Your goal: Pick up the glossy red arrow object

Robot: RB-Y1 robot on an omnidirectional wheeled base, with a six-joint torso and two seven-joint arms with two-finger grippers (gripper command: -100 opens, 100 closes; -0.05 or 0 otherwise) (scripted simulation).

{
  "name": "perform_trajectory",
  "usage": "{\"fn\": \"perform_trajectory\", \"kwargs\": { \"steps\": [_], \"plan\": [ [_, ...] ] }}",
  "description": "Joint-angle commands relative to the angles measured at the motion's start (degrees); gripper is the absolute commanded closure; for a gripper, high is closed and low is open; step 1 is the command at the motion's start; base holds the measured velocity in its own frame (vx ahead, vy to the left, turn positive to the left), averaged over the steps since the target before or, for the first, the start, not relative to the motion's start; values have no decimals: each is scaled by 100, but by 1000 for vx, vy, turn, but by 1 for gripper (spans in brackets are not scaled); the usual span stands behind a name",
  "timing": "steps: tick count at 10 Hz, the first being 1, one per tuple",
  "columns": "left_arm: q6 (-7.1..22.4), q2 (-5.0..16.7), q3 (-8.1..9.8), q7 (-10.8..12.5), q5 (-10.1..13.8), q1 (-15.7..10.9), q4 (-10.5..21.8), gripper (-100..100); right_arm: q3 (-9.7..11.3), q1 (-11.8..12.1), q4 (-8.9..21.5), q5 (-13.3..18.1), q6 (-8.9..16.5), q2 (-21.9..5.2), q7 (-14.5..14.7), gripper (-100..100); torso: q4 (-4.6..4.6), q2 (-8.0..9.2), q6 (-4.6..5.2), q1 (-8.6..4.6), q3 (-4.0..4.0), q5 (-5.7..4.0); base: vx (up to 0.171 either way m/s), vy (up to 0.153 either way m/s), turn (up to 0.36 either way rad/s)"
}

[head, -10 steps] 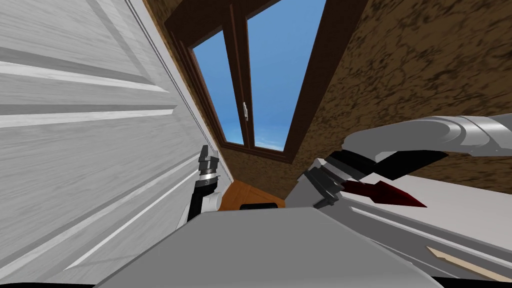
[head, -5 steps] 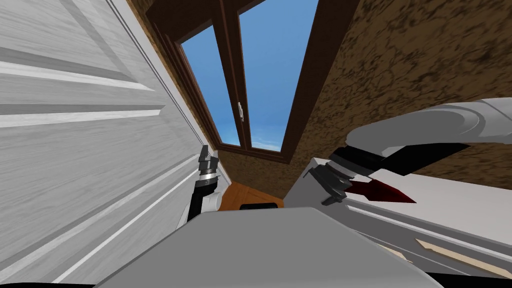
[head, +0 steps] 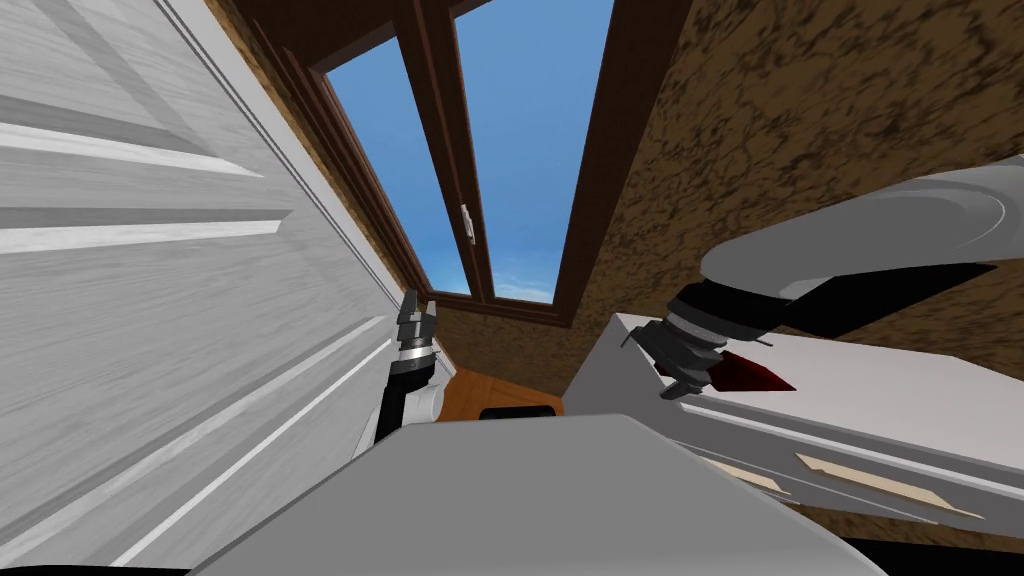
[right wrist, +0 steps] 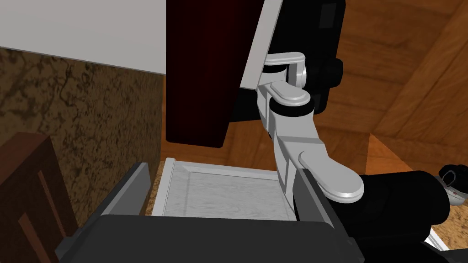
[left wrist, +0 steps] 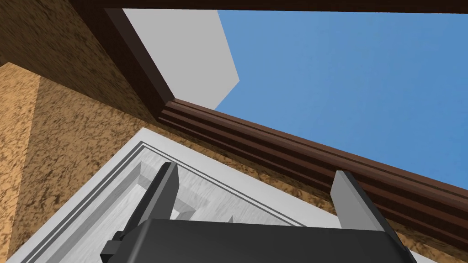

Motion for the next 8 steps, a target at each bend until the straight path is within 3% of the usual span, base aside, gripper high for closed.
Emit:
{"fn": "perform_trajectory", "kwargs": {
  "steps": [1, 8],
  "plan": [
    [0, 0, 0, 0, 0, 0, 0, 0, 38, -52, -41, 46, 65, -286, -24, -100, 0, 0, 0, 0, 0, 0, 22, -17, -82],
    [0, 0, 0, 0, 0, -1, 0, 0, 340, -372, 13, 366, 306, -1440, -25, -100, 1, 8, -2, -4, 4, -2, 17, -28, -130]
  ]
}}
